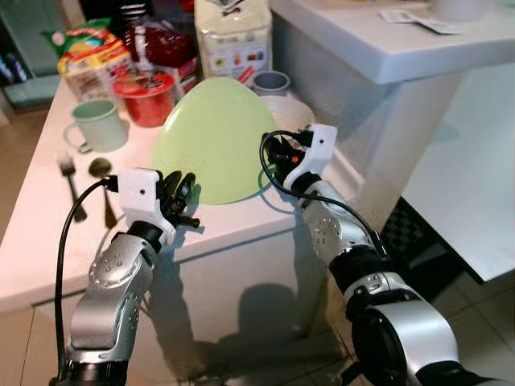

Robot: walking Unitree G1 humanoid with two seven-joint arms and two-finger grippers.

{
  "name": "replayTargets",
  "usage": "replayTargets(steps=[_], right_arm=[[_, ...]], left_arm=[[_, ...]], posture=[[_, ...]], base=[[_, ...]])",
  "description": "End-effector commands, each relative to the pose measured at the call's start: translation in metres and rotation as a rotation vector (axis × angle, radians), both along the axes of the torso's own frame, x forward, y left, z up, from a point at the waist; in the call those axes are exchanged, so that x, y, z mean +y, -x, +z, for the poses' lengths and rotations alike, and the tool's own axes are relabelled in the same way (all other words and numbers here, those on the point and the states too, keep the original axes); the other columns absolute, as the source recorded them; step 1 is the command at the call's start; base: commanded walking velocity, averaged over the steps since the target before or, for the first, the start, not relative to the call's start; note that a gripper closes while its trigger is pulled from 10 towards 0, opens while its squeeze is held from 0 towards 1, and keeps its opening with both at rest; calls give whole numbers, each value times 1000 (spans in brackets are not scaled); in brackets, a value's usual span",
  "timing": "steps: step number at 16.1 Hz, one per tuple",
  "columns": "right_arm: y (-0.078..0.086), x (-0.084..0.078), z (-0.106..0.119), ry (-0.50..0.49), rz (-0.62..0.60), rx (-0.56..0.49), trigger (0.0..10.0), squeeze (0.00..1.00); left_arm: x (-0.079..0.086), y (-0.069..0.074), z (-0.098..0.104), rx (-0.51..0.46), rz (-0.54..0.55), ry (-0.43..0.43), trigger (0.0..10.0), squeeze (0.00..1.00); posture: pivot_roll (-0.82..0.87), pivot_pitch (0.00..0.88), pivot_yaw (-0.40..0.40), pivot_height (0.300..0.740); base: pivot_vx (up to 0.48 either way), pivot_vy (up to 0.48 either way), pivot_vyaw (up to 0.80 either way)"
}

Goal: Setting the table

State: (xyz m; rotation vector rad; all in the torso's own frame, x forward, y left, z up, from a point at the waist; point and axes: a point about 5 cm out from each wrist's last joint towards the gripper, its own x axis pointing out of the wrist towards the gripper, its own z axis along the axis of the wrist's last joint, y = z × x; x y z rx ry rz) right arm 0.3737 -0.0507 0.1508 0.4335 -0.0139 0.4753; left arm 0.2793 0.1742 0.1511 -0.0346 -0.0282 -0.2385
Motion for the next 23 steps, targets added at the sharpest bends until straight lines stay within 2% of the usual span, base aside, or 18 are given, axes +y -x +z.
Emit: replayTargets(steps=[1,7,19,23], right_arm=[[4,-4,-17,77,-12,50,0,0],[4,-2,-16,82,-4,52,0,0],[5,-1,-18,85,12,66,0,0],[5,0,-18,87,19,66,0,0]], left_arm=[[-1,-3,-1,-4,-9,6,10000,0],[0,0,-10,6,14,22,10000,0],[2,1,-13,3,37,11,10000,0],[2,1,-14,4,46,10,10000,0]], posture=[[73,0,67,740],[80,0,47,740],[102,0,32,740],[105,0,26,740]], base=[[0,0,0],[0,0,0],[0,0,0],[-440,0,0]])
